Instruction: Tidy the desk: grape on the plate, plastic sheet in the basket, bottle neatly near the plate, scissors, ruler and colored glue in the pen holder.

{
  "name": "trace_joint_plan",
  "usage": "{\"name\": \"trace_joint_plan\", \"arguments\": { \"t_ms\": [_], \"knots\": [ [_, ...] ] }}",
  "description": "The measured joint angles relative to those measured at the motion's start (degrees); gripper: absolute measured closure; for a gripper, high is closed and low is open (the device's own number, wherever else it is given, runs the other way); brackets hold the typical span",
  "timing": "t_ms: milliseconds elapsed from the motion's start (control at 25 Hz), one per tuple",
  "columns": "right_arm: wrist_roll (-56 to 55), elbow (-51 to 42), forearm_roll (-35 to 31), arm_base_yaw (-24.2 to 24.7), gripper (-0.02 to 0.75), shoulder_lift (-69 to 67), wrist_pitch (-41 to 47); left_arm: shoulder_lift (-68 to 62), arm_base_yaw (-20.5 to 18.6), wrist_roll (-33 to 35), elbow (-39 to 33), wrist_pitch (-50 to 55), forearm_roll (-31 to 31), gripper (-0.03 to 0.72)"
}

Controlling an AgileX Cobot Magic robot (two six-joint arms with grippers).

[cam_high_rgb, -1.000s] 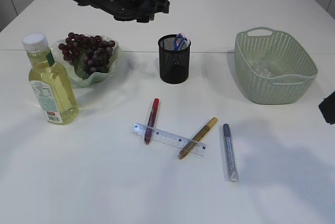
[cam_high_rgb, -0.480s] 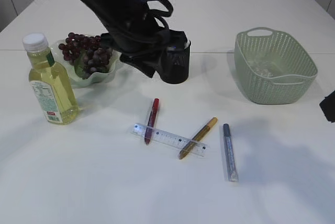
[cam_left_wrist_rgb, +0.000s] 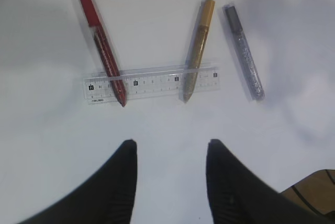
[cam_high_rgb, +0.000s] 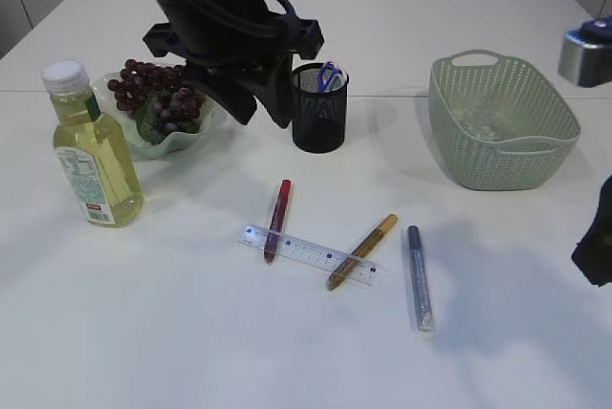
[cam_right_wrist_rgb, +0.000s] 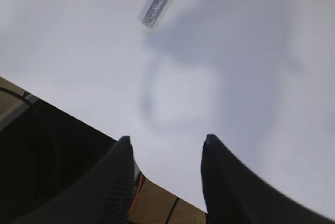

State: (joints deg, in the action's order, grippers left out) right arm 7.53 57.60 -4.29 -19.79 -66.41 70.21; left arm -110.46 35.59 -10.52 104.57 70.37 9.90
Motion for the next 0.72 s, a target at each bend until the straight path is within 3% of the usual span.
{"name": "trace_joint_plan", "arguments": {
  "t_ms": [480, 720],
  "knots": [
    [7.5, 9.2, -5.7, -0.1, 0.389, -10.7, 0.4, 11.9, 1.4, -0.3, -5.2, 0.7, 0.7, 0.361],
    [9.4, 14.9, -6.4, -3.9, 0.389, -17.0, -1.4, 20.5, 1.4, -5.1, -12.0, 0.8, -4.8, 0.370]
  ]
}}
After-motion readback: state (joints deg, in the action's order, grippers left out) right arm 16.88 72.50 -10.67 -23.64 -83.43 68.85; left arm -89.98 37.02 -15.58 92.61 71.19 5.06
